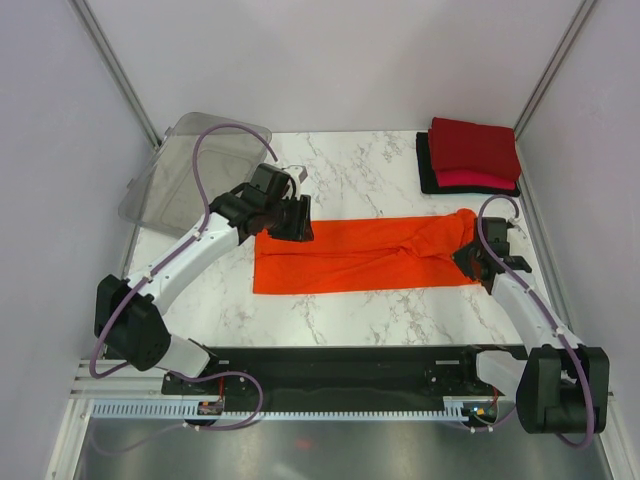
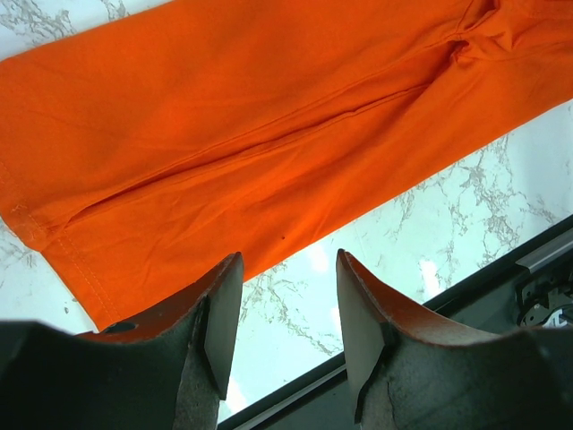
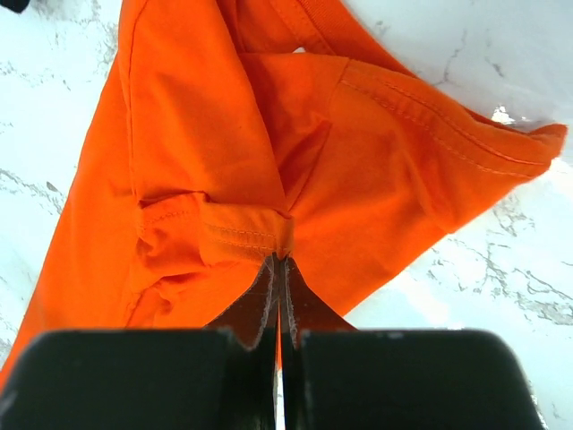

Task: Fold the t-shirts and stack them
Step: Fold the tshirt

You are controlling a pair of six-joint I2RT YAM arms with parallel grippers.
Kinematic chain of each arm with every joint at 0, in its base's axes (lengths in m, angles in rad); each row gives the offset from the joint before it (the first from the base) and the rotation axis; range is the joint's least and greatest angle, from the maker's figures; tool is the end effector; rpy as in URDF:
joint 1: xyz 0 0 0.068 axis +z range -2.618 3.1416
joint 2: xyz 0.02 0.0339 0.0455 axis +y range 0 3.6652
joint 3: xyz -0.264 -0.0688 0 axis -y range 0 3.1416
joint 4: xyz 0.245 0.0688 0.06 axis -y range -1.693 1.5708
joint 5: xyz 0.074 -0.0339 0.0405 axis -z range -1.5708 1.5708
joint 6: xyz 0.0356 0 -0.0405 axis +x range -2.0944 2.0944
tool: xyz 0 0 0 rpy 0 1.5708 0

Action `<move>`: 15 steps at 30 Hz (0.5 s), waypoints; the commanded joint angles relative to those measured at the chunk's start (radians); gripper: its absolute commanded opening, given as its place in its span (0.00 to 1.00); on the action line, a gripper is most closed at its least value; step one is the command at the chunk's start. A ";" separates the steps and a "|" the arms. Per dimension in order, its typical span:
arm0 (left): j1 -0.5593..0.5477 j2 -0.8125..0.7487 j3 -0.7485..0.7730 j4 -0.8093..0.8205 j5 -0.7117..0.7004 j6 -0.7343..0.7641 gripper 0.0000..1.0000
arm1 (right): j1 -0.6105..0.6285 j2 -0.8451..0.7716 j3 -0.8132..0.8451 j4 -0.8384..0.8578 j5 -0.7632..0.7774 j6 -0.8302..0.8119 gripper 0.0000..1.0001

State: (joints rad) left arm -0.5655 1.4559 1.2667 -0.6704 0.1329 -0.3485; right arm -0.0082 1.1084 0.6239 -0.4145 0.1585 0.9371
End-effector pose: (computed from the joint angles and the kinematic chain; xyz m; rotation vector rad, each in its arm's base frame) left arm 0.2617 -0.1717 0.3058 0.3325 2.4812 -0.5596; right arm 0.2149 -0.0074 0.2033 1.1830 2.1635 0.2105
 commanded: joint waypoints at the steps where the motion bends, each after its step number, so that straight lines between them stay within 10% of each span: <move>1: -0.008 -0.003 -0.009 0.031 -0.010 0.028 0.54 | 0.004 -0.045 -0.027 0.017 0.052 0.061 0.00; 15: -0.014 0.024 -0.012 0.029 -0.026 0.028 0.54 | 0.036 -0.082 -0.134 0.080 0.013 0.089 0.00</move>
State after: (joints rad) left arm -0.5739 1.4689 1.2568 -0.6704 0.1284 -0.3485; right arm 0.0093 1.0214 0.5167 -0.3836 0.1879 1.0031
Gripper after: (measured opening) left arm 0.540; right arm 0.007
